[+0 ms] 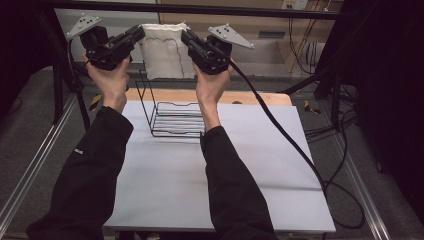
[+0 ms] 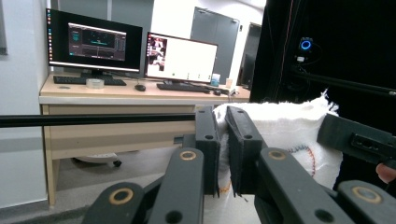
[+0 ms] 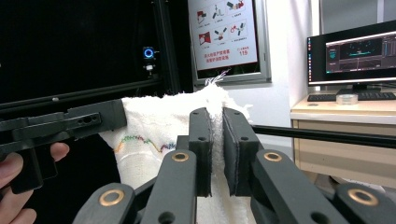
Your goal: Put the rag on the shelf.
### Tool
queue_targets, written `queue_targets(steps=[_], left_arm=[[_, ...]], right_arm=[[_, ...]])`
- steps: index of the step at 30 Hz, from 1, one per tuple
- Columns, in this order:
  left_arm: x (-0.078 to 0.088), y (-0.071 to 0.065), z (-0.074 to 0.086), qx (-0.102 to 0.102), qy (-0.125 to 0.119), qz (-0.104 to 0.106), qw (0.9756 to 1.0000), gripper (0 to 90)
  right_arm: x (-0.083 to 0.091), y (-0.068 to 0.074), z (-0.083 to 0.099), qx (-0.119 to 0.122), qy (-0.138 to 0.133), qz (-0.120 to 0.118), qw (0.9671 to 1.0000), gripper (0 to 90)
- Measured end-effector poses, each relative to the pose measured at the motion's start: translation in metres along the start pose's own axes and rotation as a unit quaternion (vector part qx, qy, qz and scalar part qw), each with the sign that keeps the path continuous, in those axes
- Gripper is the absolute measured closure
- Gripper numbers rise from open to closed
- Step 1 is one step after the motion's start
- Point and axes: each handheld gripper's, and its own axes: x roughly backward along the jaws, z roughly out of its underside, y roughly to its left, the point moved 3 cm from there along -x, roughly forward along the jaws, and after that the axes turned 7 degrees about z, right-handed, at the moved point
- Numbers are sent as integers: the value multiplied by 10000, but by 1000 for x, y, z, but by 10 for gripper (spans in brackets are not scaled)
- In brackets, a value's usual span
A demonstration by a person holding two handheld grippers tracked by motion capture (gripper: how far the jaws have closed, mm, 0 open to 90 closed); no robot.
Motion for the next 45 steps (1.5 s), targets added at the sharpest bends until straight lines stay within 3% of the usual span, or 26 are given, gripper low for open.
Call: queue_targets(steps=[17, 30, 45], left_arm=[[-15, 25, 27, 67, 311, -105, 9994, 834], [-5, 23, 52, 38, 550, -1, 9985, 834], [8, 13, 63, -51, 626, 165, 9979, 833]], right_arm=[[-25, -12, 24, 48, 408, 145, 9991, 828], [-16, -12, 49, -40, 636, 167, 9978, 828], [4, -10, 64, 19, 680, 72, 9977, 825]])
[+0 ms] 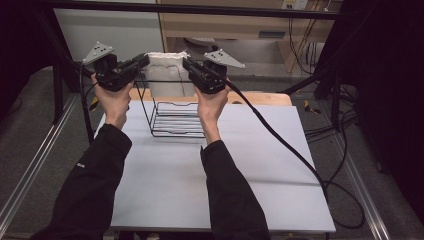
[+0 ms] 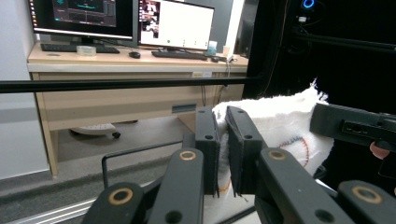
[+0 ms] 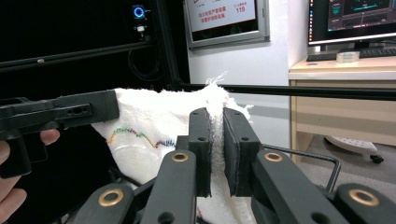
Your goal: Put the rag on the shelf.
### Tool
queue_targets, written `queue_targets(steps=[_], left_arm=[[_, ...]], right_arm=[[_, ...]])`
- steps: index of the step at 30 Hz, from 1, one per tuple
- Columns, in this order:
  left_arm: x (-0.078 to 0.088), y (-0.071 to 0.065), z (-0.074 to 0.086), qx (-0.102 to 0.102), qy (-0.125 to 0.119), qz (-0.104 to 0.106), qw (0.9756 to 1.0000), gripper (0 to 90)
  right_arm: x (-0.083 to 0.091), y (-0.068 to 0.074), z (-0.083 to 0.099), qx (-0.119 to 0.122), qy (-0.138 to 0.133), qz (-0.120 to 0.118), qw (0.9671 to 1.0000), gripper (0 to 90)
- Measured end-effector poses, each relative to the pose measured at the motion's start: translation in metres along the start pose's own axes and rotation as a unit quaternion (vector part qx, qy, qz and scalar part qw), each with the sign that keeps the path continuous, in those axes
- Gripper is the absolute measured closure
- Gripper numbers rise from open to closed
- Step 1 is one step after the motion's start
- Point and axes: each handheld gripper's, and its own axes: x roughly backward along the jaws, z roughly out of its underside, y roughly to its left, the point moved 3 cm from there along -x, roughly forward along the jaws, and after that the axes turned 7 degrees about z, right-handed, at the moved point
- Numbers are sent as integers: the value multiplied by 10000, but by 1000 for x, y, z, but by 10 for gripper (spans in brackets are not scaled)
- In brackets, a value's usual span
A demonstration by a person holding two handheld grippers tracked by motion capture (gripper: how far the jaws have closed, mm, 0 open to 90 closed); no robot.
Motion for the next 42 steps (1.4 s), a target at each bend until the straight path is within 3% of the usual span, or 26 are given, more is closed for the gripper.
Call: queue_targets(steps=[12, 27, 31, 36, 42], left_arm=[[15, -10, 13, -50, 58, 204, 9998, 826], [27, -18, 34, -180, 366, 295, 9987, 792], [30, -19, 29, -135, 432, 326, 9984, 738], [39, -19, 13, -74, 270, 342, 9990, 709], [28, -15, 7, 147, 553, 179, 9982, 817]], right_arm=[[18, 3, 11, 163, 39, -195, 9997, 822], [28, 5, 28, 408, 287, -335, 9982, 821], [29, 5, 29, 457, 311, -337, 9979, 821], [30, 6, 31, 505, 311, -325, 9977, 822], [30, 8, 33, 537, 322, -318, 9975, 820]])
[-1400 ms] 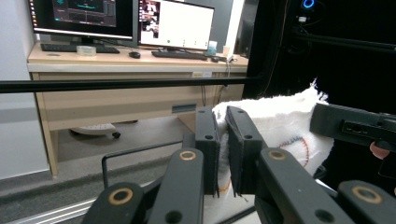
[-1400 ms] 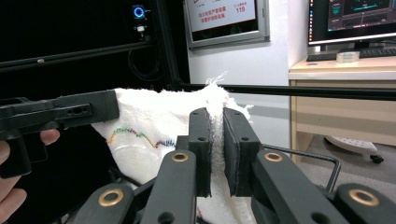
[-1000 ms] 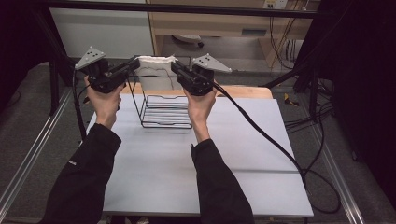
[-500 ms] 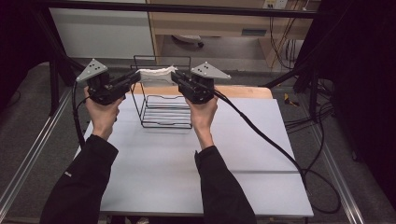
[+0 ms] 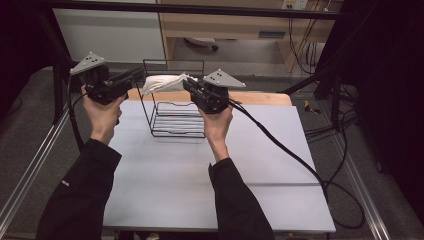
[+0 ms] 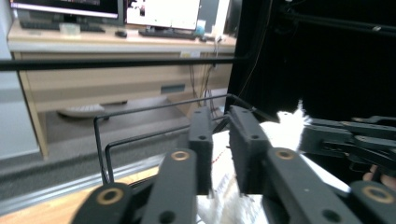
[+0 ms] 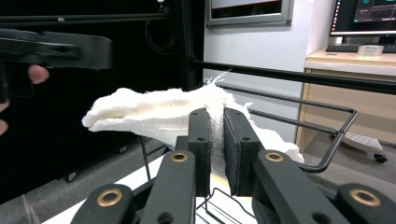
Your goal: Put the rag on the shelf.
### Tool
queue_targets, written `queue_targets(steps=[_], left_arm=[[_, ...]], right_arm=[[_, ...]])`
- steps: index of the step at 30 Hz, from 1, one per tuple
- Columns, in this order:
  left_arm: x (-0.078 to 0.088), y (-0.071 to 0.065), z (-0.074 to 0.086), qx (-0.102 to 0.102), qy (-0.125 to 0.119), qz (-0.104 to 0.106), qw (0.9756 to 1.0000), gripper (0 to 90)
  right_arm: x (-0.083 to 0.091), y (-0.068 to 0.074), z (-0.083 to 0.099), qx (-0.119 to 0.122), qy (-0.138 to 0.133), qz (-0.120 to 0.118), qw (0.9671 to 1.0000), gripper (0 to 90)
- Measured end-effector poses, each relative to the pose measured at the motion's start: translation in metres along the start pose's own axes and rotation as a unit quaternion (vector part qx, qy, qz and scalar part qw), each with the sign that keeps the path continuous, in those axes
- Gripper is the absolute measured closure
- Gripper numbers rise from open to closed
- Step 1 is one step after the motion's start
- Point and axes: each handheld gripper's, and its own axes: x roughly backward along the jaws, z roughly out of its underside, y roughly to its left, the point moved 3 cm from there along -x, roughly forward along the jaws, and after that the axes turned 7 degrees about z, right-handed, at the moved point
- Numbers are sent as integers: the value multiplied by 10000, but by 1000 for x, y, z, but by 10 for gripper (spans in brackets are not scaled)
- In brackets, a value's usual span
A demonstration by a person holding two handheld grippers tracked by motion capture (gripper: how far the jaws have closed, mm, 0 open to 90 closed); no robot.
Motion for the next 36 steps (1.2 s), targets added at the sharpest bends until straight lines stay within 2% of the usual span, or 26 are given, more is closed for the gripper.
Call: queue_targets(steps=[4, 11, 18, 25, 27, 30, 32, 34, 36], left_arm=[[-12, 4, 12, 195, 278, 75, 9994, 860], [-17, 3, 32, 188, 495, 208, 9984, 878], [-24, 4, 39, 207, 565, 179, 9980, 889], [-30, 4, 41, 174, 632, 127, 9978, 897], [-31, 4, 42, 146, 658, 103, 9977, 898], [-33, 5, 44, 134, 661, 98, 9977, 897], [-33, 4, 45, 117, 657, 106, 9977, 897], [-32, 4, 47, 98, 657, 122, 9977, 897], [-30, 2, 51, 90, 657, 154, 9977, 896]], right_arm=[[1, 0, 1, 8, 20, -4, 10000, 818], [3, -1, 6, 37, 109, -96, 9999, 795], [8, -3, 5, 76, 273, -200, 9994, 712], [18, -11, -11, 34, 86, -215, 9997, 648], [15, -14, -15, 51, 183, -207, 9996, 674], [10, -10, -15, 11, 375, -408, 9985, 799], [4, -6, -8, 33, 601, -517, 9969, 852], [-1, -3, 3, 168, 854, -500, 9949, 874], [-5, -2, 11, 168, 955, -467, 9942, 876]])
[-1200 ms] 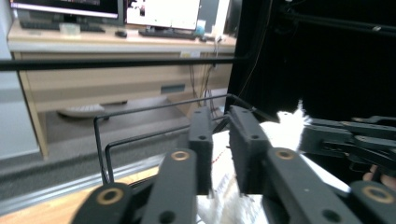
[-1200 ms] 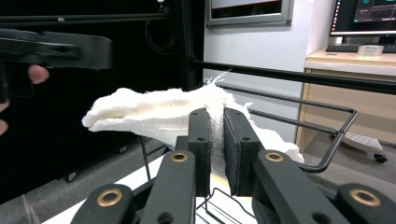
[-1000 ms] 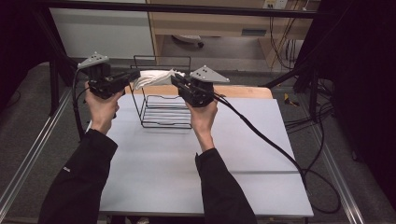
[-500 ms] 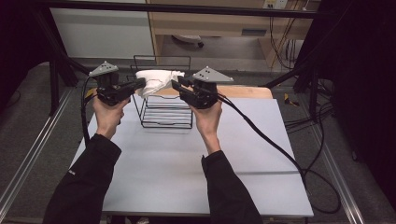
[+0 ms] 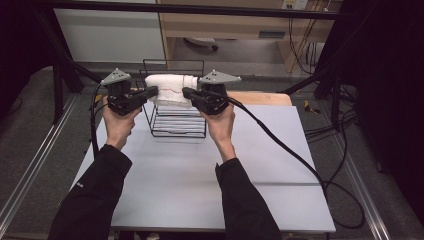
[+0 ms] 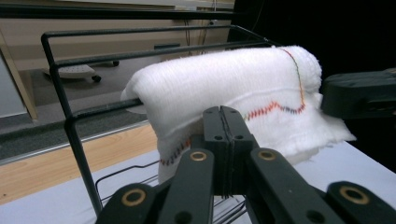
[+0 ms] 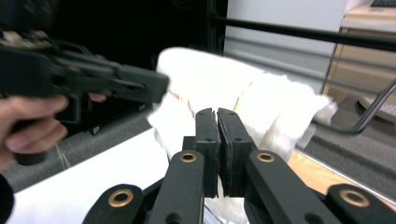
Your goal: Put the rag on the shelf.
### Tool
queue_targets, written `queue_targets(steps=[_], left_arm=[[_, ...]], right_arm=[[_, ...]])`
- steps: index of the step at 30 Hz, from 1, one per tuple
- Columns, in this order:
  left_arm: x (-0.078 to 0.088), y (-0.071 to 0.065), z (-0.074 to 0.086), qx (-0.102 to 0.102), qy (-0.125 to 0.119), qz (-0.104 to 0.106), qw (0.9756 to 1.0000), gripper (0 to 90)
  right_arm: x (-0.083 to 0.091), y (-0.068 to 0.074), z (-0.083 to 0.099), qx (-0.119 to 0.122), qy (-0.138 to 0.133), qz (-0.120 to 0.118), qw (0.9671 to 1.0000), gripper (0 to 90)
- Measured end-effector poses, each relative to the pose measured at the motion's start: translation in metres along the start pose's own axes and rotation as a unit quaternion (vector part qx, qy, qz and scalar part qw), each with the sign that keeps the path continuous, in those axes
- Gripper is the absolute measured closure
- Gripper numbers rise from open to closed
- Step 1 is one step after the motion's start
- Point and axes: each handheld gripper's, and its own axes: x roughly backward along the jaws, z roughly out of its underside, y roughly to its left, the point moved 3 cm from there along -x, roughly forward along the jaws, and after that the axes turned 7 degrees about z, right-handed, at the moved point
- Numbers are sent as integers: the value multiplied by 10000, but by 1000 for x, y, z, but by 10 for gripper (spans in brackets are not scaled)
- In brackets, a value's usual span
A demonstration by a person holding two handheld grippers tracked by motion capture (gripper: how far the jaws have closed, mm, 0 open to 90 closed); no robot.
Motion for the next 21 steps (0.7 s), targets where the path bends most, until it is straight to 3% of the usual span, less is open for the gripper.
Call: queue_targets(steps=[6, 10, 15, 21], left_arm=[[-3, 1, 11, -39, 57, -32, 10000, 892], [-6, 3, 12, -36, 62, -80, 9999, 890], [-1, 0, 11, -78, 32, -50, 10000, 868], [12, -5, 15, -264, 132, -45, 9996, 769]], right_arm=[[-7, -6, 6, 103, 52, 297, 9995, 866], [-9, -9, 8, 121, 17, 366, 9993, 853], [-3, -8, 6, 94, -49, 272, 9996, 798], [18, -9, 1, 28, -85, 90, 9999, 645]])
